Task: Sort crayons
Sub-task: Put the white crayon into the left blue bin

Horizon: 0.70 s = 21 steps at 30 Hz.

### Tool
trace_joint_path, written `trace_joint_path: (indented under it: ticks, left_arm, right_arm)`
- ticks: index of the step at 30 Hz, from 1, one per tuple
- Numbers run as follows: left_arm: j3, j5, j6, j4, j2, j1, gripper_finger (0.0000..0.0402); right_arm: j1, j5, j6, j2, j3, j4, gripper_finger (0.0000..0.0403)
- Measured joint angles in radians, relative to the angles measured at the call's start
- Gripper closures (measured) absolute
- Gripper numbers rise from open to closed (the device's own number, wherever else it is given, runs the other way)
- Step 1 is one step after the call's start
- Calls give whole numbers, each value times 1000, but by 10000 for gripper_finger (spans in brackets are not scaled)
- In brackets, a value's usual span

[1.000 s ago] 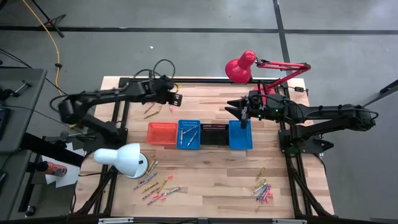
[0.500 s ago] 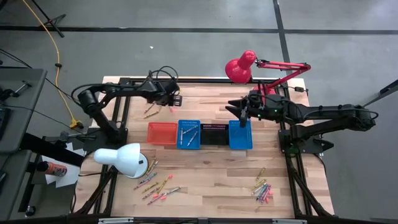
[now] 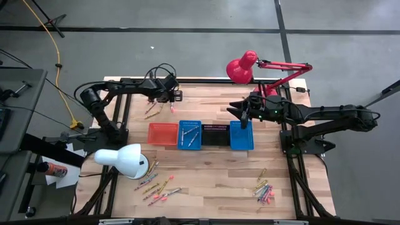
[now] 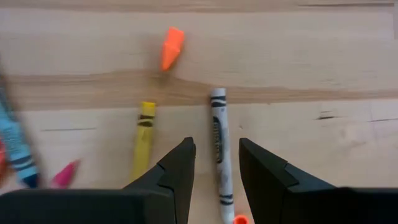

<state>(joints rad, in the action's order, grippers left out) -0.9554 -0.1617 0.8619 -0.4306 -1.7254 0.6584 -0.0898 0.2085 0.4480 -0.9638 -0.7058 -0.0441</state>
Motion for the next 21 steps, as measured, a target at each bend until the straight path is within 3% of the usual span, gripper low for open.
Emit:
trace_joint_path:
  ticks: [13,21]
  left_arm:
    - [-3,17,0,41,-77,0,293]
    - [-3,12,-53,15,-80,3,391]
  right_arm:
    - [0,1,-1,0,0,3,238]
    - [0,1,0,0,0,3,238]
